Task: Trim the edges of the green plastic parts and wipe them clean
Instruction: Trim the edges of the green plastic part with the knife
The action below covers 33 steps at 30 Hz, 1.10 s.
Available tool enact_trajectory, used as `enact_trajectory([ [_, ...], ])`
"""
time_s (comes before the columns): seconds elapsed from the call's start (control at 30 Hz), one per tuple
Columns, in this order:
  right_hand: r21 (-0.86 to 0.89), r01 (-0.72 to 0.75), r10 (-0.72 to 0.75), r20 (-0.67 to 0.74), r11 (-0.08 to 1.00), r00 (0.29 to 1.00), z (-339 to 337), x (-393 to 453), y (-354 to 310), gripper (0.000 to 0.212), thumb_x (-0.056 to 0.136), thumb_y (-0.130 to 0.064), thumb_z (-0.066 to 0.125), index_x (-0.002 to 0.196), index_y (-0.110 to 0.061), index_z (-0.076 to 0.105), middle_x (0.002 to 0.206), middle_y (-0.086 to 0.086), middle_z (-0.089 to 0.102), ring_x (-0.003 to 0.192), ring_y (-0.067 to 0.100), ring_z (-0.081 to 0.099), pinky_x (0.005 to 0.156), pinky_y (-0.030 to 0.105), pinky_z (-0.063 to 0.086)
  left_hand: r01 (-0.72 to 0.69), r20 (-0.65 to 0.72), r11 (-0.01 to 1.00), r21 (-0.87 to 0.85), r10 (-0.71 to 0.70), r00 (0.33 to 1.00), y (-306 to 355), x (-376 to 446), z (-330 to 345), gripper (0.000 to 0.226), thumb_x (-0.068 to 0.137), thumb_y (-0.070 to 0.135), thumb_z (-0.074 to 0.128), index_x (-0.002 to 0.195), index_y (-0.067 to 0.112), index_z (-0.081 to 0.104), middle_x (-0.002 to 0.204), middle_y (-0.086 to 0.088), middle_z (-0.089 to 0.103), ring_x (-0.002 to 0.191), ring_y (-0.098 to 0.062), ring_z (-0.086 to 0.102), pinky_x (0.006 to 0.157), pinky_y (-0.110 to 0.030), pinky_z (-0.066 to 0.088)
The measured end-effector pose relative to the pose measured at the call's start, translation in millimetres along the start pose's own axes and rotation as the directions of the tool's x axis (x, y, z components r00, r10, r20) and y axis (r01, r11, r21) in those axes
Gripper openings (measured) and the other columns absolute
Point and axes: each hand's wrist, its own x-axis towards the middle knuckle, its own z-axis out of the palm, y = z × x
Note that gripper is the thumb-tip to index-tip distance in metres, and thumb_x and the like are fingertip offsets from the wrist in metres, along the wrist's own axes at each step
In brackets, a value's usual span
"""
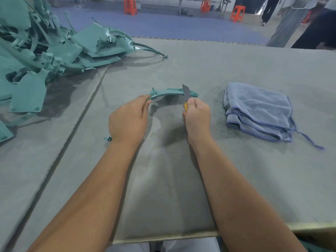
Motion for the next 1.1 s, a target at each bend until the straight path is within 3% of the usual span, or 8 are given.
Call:
enact_trajectory([
  [0.13, -0.126, 0.143, -0.134, 0.080, 0.982, 0.988, 7, -9, -4, 0.043, 0.095, -0.015, 0.045, 0.054, -0.021, 0.034, 0.053, -0.003, 0.040, 0.057, 0.021, 0.039, 0.056, 0.038, 0.032, -0.037, 0.057, 0.999, 0.037, 0.034, 0.998, 3, -1, 2, 0.035, 0.103, 0.041, 0.035, 0.110, 0.023, 0.064, 0.089, -0.005, 0.069, 0.079, -0.032, 0.061, 0.058, -0.034, 0.038],
  [0.2, -0.111, 0.181, -0.170, 0.103, 0.977, 0.980, 17, -18, -9, 0.043, 0.095, -0.015, 0.046, 0.055, -0.022, 0.032, 0.052, -0.004, 0.037, 0.057, 0.020, 0.038, 0.056, 0.036, 0.031, -0.033, 0.056, 0.998, 0.047, 0.030, 0.998, 4, 0, 3, 0.035, 0.103, 0.040, 0.036, 0.104, 0.019, 0.063, 0.086, -0.006, 0.067, 0.076, -0.032, 0.060, 0.056, -0.034, 0.033],
  [0.33, -0.023, 0.075, -0.076, -0.084, 0.997, 0.994, 13, -15, -14, 0.043, 0.097, -0.013, 0.044, 0.056, -0.021, 0.035, 0.056, 0.001, 0.041, 0.060, 0.021, 0.038, 0.058, 0.035, 0.030, -0.008, 0.047, 0.999, 0.052, 0.006, 0.999, 4, -1, 3, 0.038, 0.103, 0.042, 0.033, 0.099, 0.016, 0.061, 0.083, -0.007, 0.065, 0.073, -0.032, 0.058, 0.055, -0.035, 0.036],
  [0.43, -0.136, 0.005, -0.034, -0.215, 0.991, 0.976, -1, -6, -9, 0.042, 0.098, -0.015, 0.042, 0.056, -0.020, 0.037, 0.064, 0.006, 0.050, 0.065, 0.023, 0.044, 0.059, 0.030, 0.027, -0.002, 0.039, 0.999, 0.046, 0.000, 0.999, 3, 0, 4, 0.039, 0.103, 0.043, 0.033, 0.096, 0.016, 0.060, 0.081, -0.006, 0.064, 0.071, -0.032, 0.057, 0.055, -0.035, 0.037],
  [0.6, -0.308, 0.048, -0.085, -0.108, 0.950, 0.991, 0, -9, -11, 0.043, 0.098, -0.015, 0.042, 0.056, -0.018, 0.037, 0.060, 0.002, 0.047, 0.061, 0.021, 0.040, 0.057, 0.030, 0.019, -0.013, 0.014, 0.998, 0.062, 0.013, 1.000, 1, 2, 5, 0.039, 0.103, 0.043, 0.034, 0.097, 0.016, 0.061, 0.083, -0.007, 0.065, 0.072, -0.034, 0.058, 0.054, -0.033, 0.031],
  [0.77, -0.204, 0.061, -0.078, -0.080, 0.977, 0.994, -1, -9, -8, 0.042, 0.097, -0.013, 0.042, 0.056, -0.017, 0.033, 0.059, 0.010, 0.046, 0.060, 0.022, 0.038, 0.058, 0.034, 0.031, -0.024, -0.021, 0.998, 0.052, 0.025, 0.999, -2, 2, 5, 0.039, 0.103, 0.043, 0.034, 0.097, 0.016, 0.062, 0.079, -0.007, 0.065, 0.068, -0.034, 0.057, 0.054, -0.033, 0.034],
  [1.1, -0.074, 0.017, -0.024, -0.096, 0.997, 0.995, 1, -11, -10, 0.042, 0.096, -0.013, 0.042, 0.056, -0.018, 0.030, 0.057, 0.008, 0.039, 0.058, 0.020, 0.034, 0.056, 0.033, 0.029, -0.045, -0.016, 0.997, 0.068, 0.046, 0.999, -2, 2, 5, 0.038, 0.103, 0.042, 0.035, 0.095, 0.015, 0.061, 0.078, -0.008, 0.064, 0.068, -0.035, 0.057, 0.054, -0.035, 0.038],
])
